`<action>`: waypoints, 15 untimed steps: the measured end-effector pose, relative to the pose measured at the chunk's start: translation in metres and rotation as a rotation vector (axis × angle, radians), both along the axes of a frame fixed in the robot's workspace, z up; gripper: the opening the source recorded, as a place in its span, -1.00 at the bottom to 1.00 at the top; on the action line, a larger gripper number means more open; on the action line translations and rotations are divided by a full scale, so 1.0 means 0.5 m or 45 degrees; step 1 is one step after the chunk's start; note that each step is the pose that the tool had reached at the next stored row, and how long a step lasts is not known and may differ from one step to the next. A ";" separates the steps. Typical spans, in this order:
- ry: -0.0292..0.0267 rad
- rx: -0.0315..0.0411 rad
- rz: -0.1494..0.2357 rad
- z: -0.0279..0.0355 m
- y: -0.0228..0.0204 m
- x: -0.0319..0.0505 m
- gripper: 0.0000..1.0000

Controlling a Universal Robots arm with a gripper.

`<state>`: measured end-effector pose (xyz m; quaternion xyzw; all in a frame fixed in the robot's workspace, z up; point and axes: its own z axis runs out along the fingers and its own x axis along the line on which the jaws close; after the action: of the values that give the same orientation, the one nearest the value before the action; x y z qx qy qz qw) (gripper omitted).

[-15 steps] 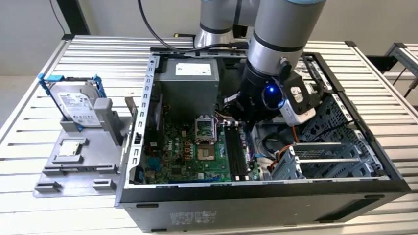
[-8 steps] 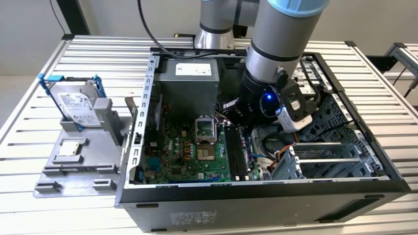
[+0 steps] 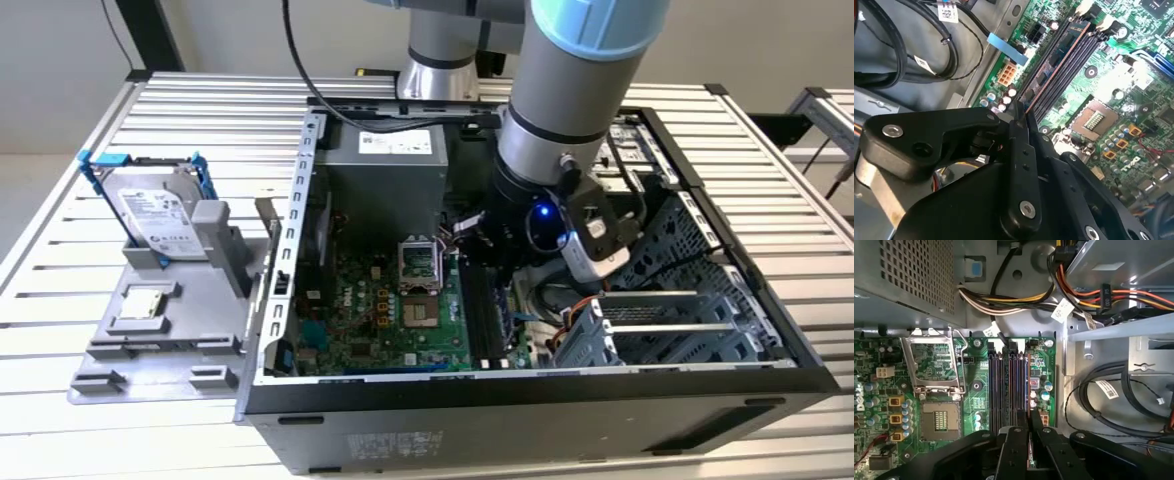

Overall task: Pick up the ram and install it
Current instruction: 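Insert the ram into the slot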

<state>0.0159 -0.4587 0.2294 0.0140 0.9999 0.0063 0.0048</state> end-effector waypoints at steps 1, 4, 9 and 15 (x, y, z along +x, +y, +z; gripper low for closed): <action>0.0001 -0.0001 0.002 -0.003 -0.0001 0.000 -1.00; 0.0000 0.0000 0.013 -0.014 -0.0014 0.000 -1.00; 0.0019 -0.0002 0.022 -0.021 -0.0022 0.000 -1.00; 0.0017 0.0000 0.025 -0.019 -0.0075 -0.002 -1.00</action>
<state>0.0150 -0.4625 0.2198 0.0042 1.0000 0.0064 0.0041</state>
